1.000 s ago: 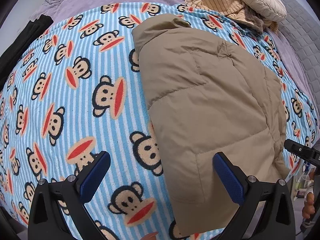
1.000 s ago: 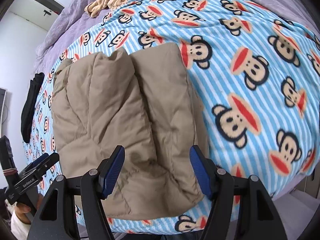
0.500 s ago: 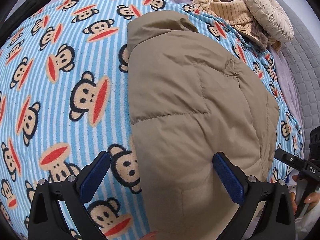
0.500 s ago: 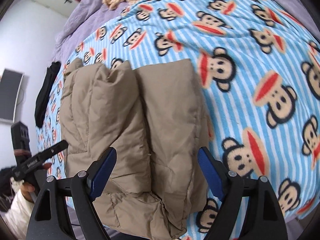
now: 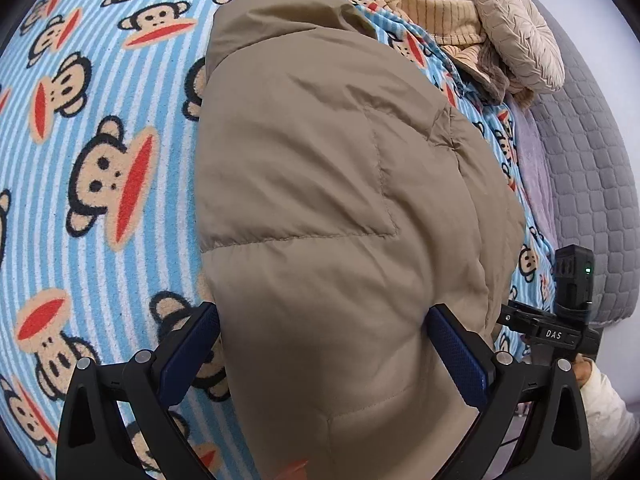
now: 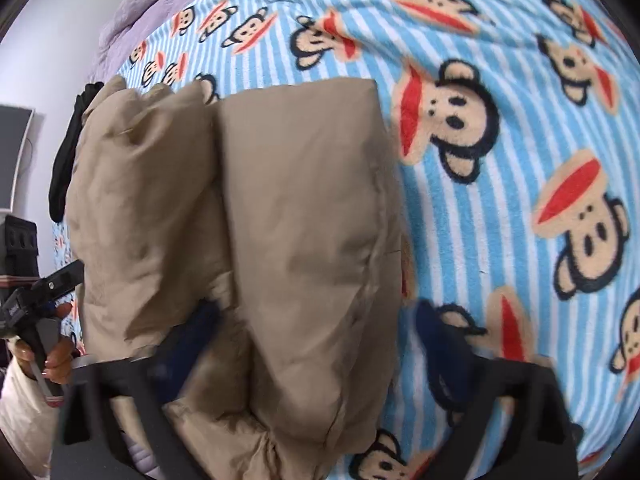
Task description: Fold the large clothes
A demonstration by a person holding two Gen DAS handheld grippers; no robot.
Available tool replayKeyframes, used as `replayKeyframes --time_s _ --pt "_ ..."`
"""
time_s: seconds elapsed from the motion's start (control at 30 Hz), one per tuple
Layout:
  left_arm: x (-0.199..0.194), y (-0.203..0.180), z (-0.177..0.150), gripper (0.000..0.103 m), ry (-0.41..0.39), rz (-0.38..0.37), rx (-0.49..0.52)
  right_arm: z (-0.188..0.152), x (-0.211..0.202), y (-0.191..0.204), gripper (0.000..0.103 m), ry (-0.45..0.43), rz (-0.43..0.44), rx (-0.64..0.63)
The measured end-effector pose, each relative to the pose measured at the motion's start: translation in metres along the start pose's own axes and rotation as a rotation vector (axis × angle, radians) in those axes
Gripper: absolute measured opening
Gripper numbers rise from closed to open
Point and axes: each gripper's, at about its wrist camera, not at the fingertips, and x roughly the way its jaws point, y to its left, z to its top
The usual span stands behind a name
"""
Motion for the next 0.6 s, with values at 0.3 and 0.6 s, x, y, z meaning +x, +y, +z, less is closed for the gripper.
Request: replayKeyframes --time_s 0.3,0.6 --pt "0.017 0.03 0.005 0.103 0.038 -0.153 -0.069 0.009 0.006 -0.023 0.103 -0.04 0.489 0.117" --pt "0.041 0.024 0.018 0.103 0.067 -0.181 -0.077 0.028 0.046 -0.001 0.103 0.074 0.298 -0.027"
